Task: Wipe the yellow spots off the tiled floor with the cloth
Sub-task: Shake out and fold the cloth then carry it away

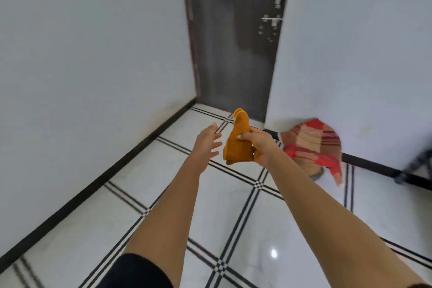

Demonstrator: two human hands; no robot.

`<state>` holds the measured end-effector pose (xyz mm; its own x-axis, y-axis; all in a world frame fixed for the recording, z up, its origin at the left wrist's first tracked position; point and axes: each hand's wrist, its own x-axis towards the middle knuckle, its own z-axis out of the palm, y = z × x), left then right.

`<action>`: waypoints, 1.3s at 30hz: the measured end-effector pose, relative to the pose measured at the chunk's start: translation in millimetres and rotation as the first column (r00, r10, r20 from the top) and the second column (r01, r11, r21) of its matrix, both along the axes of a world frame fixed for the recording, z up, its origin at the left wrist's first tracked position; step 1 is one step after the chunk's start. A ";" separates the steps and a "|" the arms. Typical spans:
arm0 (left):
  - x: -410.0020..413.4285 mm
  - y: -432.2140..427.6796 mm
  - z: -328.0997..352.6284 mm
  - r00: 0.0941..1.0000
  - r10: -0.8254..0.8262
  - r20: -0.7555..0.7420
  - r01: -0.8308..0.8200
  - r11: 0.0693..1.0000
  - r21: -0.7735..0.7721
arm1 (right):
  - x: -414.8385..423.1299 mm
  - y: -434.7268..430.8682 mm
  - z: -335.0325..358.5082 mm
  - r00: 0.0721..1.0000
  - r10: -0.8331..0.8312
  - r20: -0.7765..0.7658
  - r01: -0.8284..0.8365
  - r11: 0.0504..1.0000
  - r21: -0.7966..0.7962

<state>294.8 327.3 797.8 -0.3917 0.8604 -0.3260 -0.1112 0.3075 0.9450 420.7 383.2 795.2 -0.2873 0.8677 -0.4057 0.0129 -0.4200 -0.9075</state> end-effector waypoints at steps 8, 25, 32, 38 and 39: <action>93.9 200.7 -38.1 0.955 -0.280 0.100 0.282 0.959 -0.007 | 111.3 164.0 -29.5 0.965 -0.259 -0.030 0.255 0.961 -0.106; 247.6 611.2 -174.2 0.870 -0.432 0.237 0.488 0.823 -0.291 | 275.0 535.0 -177.6 0.866 -0.500 0.008 0.463 0.797 -0.387; 292.7 757.1 -301.6 0.894 -0.303 0.331 0.443 0.712 -0.544 | 316.5 679.7 -315.9 0.819 -0.550 0.163 0.534 0.628 -0.567; 306.8 829.5 -370.1 0.929 -0.224 0.295 0.363 0.710 -0.604 | 330.1 747.6 -394.6 0.821 -0.558 0.123 0.514 0.626 -0.586; 309.4 833.7 -378.2 0.934 -0.212 0.287 0.350 0.698 -0.625 | 332.6 749.8 -405.1 0.835 -0.533 0.138 0.498 0.624 -0.602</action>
